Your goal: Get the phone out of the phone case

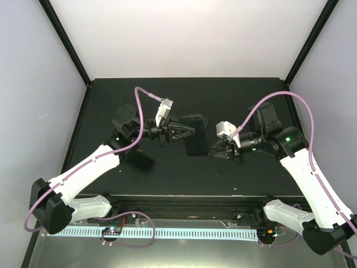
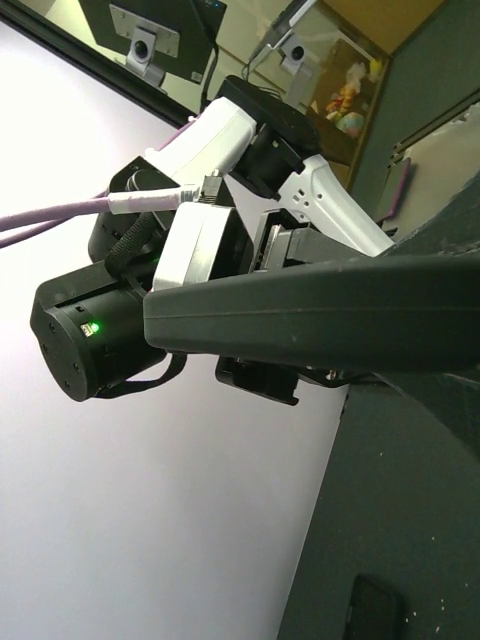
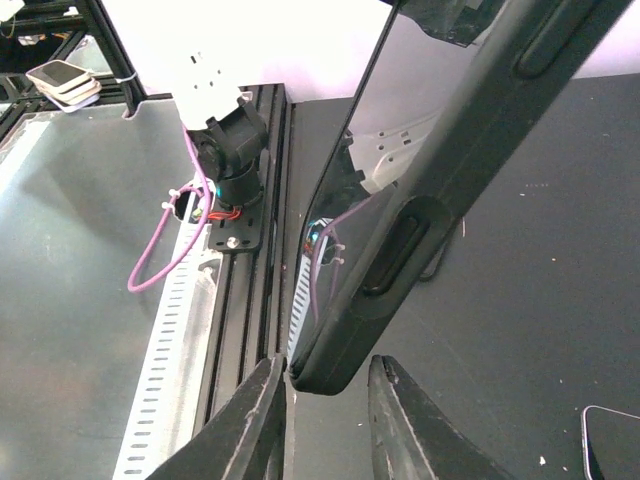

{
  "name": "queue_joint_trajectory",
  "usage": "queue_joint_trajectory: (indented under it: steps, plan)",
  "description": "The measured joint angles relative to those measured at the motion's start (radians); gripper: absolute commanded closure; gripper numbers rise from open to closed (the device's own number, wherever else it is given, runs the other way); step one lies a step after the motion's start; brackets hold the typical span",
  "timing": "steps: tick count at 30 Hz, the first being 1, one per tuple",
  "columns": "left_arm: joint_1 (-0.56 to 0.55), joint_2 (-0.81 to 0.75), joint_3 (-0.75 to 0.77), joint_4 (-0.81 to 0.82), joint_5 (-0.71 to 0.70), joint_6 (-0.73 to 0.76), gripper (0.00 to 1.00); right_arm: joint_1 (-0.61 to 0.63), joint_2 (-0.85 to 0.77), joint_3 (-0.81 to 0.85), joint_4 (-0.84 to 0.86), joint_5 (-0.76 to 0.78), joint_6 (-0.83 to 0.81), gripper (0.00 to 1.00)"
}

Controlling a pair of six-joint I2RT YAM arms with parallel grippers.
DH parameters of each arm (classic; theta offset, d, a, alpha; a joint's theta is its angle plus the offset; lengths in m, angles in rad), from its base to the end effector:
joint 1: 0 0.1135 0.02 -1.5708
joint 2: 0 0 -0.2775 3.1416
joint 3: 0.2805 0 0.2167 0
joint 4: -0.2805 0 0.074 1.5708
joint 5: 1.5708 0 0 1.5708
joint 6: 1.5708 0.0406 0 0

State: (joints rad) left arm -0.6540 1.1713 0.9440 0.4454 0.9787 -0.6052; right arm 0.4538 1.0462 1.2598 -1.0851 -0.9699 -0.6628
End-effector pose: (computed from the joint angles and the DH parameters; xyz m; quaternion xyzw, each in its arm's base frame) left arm 0.1564 -0.1623 0.4016 0.3800 0.5434 -0.6431 0.3831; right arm 0.1059 0.0889 0.3823 -0.5757 0.6204 0.4040 0.3471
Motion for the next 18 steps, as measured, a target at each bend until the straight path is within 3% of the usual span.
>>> queue_joint_trajectory:
  steps: [18]
  plan:
    - [-0.004,0.043,0.0,0.064,0.056,-0.053,0.98,0.004,0.0,-0.011,-0.008,0.044,-0.103,0.81]
